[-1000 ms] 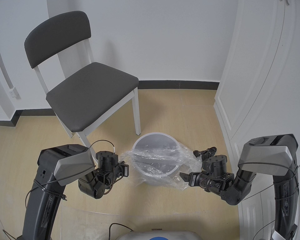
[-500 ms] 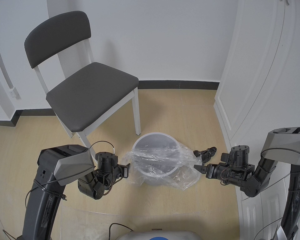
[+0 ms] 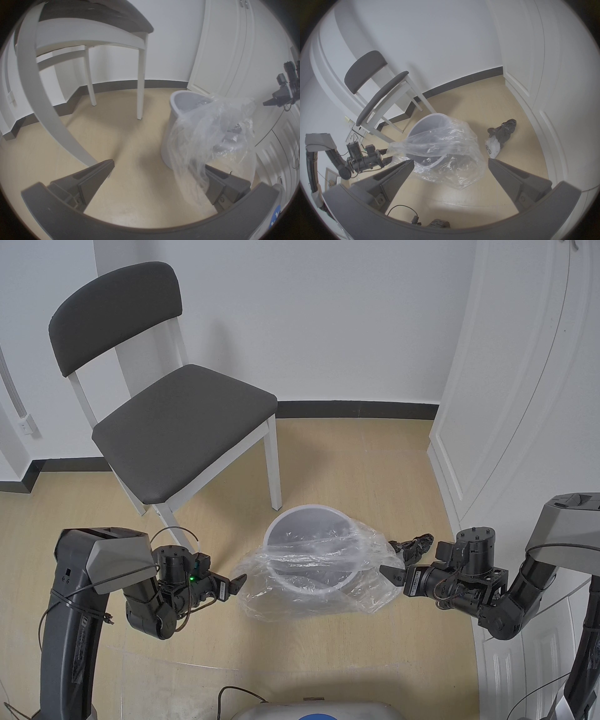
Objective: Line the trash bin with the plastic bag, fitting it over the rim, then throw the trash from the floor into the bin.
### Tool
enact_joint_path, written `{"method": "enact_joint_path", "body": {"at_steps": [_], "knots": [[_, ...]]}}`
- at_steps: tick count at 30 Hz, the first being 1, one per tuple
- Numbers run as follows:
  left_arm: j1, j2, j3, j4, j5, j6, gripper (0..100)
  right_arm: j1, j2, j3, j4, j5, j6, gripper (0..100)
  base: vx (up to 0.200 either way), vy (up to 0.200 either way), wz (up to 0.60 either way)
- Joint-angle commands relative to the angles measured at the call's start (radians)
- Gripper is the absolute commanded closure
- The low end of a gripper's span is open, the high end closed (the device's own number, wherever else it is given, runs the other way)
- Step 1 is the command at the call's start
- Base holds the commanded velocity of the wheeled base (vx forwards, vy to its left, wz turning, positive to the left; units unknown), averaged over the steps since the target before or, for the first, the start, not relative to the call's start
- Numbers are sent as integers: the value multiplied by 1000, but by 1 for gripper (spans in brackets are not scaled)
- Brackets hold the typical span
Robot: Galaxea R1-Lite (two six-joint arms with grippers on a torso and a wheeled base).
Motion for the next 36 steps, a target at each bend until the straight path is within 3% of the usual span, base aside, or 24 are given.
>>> {"method": "enact_joint_path", "body": {"at_steps": [1,8,13,15,16,17,18,21,31,36], "knots": [[46,-30,3,-2,-4,8,0,28,-31,14,-1,-20,-15,0,0,0,0],[31,-38,15,-6,-7,5,0,125,-29,27,-3,-138,-39,0,0,0,0],[20,-46,75,-57,-56,0,0,171,-45,56,-3,-162,-53,0,0,0,0],[18,-76,126,-65,-137,-3,0,169,-51,56,-1,-162,-142,0,0,0,0],[18,-76,126,-65,-137,-3,0,169,-51,56,-1,-162,-142,0,0,0,0],[18,-113,163,-65,-202,-15,0,160,-61,51,0,-162,-233,0,0,0,0],[18,-130,183,-68,-235,-29,0,158,-71,53,2,-162,-269,0,0,0,0],[28,-165,224,-94,-327,-73,0,165,-98,59,4,-161,-340,0,0,0,0],[41,-176,264,-233,-355,-73,0,180,-97,42,14,-161,-495,0,0,0,0],[37,-207,282,-235,-355,-76,0,191,-74,14,33,-161,-582,0,0,0,0]]}}
